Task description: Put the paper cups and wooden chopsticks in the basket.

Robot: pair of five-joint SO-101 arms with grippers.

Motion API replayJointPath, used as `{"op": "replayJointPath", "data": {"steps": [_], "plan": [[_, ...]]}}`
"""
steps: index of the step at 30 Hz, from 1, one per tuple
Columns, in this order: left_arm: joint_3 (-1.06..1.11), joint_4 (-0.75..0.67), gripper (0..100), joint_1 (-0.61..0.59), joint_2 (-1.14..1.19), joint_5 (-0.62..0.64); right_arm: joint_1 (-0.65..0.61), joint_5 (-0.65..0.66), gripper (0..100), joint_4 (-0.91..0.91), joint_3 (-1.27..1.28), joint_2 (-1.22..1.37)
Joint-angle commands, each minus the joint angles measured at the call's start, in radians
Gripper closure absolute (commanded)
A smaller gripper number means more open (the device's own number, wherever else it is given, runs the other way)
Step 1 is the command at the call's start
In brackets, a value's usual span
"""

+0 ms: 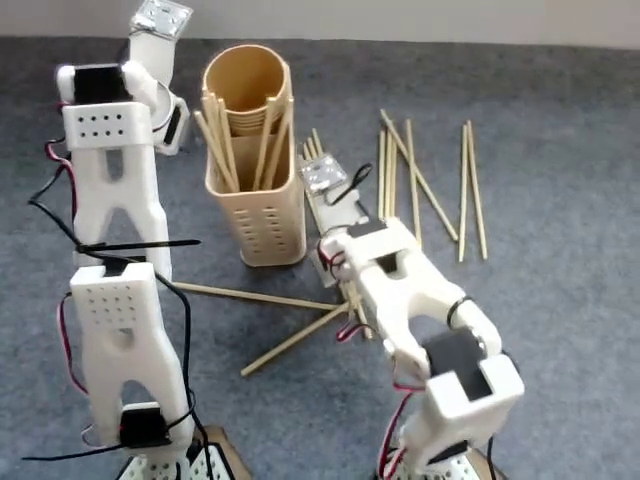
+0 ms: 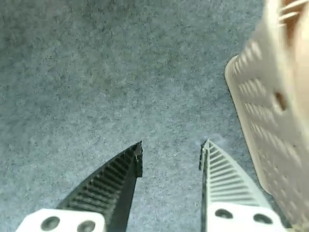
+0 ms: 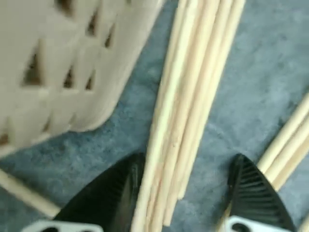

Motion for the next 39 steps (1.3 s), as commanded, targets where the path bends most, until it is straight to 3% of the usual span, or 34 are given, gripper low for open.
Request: {"op": "replayJointPath", "data": {"steps": [1, 9, 16, 20, 30, 36, 39], "plan": [[-0.002, 0.002, 78, 0.028, -0.048, -0.005, 0.166, 0.012, 71.3, -0.005, -0.142, 0.028], [0.048, -0.002, 78, 0.039, -0.048, -0.009, 0.308, -0.038, 71.3, -0.007, -0.217, 0.033], [0.038, -0.002, 78, 0.030, -0.061, -0.005, 0.314, -0.037, 71.3, -0.005, -0.217, 0.027], [-0.067, 0.006, 78, -0.047, -0.064, 0.043, 0.280, -0.031, 71.3, -0.007, -0.294, 0.036], [-0.047, 0.006, 78, -0.179, -0.064, 0.052, 0.166, 0.269, 71.3, -0.012, -0.309, 0.153], [0.042, -0.002, 78, -0.208, -0.064, -0.017, 0.154, 0.273, 72.1, 0.122, -0.532, 0.337], [0.062, -0.003, 78, -0.231, -0.064, -0.025, 0.163, 0.272, 83.7, 0.202, -0.608, 0.358]]}}
